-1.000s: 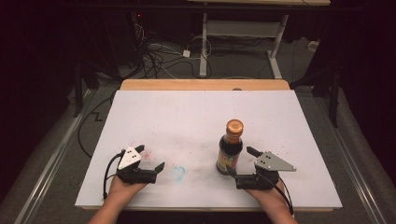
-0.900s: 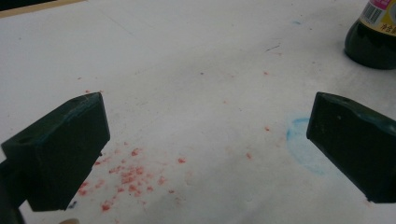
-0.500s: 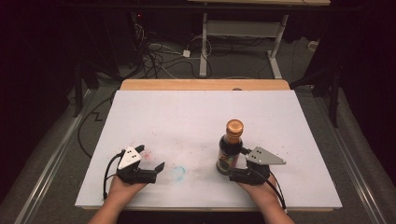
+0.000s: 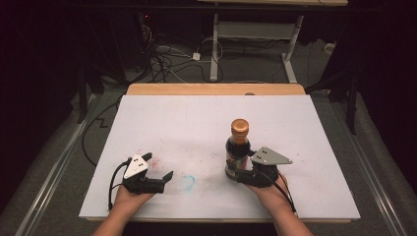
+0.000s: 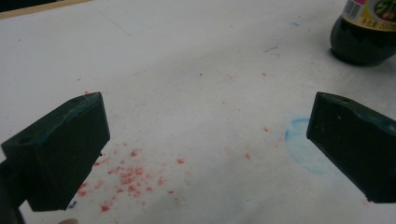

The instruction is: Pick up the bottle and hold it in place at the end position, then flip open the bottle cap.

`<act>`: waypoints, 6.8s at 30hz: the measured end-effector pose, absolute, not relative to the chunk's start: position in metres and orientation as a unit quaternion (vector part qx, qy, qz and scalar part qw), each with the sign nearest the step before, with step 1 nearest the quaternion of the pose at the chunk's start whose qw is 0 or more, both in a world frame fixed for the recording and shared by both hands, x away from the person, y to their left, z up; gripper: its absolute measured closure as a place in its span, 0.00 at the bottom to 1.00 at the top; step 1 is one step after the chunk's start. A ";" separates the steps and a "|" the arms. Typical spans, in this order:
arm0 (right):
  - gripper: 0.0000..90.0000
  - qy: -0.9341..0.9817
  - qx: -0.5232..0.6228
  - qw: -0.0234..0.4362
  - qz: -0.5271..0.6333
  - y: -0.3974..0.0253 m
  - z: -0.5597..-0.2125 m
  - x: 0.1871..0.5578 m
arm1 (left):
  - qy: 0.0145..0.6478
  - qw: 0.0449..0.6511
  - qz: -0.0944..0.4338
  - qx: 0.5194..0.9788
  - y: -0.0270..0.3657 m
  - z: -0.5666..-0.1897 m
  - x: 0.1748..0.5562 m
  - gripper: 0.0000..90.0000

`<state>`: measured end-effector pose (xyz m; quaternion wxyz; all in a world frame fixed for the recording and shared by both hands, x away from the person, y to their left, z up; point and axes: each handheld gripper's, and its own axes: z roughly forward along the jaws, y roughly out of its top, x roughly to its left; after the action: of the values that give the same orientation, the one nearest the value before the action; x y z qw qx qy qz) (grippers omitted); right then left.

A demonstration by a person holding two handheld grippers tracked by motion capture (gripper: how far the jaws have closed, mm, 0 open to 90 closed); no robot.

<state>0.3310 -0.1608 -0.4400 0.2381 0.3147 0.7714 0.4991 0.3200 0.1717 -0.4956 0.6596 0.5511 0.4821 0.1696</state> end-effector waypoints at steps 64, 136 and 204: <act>0.19 0.754 0.356 0.252 0.491 -0.120 -0.447 0.451 | 0.481 0.673 0.120 0.549 0.151 -0.471 0.344 0.00; 1.00 0.727 0.325 0.278 0.537 -0.163 -0.366 0.450 | 0.436 0.686 0.084 0.577 0.020 -0.451 0.472 0.30; 1.00 0.778 0.278 0.298 0.477 -0.129 -0.310 0.440 | 0.438 0.669 0.123 0.587 0.014 -0.450 0.468 0.32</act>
<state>0.4396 -0.1293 -0.3101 0.2982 0.2784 0.7785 0.4770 0.4677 0.0138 -0.4499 0.6695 0.5874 0.4379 0.1227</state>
